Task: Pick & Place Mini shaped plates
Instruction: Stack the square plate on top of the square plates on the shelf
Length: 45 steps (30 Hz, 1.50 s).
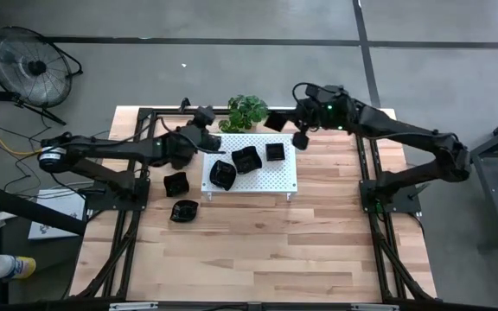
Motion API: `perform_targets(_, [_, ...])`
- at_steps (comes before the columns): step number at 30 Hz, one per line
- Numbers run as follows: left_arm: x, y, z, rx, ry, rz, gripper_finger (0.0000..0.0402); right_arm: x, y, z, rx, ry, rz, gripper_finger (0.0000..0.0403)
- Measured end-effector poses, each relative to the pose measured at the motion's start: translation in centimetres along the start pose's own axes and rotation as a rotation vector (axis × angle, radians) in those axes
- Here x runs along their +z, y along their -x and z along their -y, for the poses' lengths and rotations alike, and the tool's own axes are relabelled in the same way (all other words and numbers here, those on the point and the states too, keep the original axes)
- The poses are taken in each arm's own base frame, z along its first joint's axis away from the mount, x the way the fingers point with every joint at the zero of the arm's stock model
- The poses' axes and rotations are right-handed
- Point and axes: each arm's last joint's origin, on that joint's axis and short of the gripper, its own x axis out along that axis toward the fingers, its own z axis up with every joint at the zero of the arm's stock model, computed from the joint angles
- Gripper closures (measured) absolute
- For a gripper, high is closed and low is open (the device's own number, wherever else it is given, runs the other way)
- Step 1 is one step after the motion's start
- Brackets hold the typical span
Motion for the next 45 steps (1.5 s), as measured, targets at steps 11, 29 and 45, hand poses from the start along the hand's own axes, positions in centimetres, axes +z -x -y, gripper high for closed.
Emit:
perform_targets(11, [-2.5, 0.4, 0.5, -0.093, 0.193, 0.149, 0.0282, -0.5, 1.2, 2.5, 0.288, -0.051, -0.046, 0.0403])
perform_targets(29, [-2.4, 0.4, 1.7, -0.221, 0.264, 0.267, 0.0282, -1.6, -5.9, 4.4, 0.692, -0.141, -0.321, 0.0403])
perform_targets(45, [-2.5, 0.5, 2.5, -0.285, 0.281, 0.236, 0.0282, -2.6, -7.7, 4.5, 0.695, -0.141, -0.334, 0.0403])
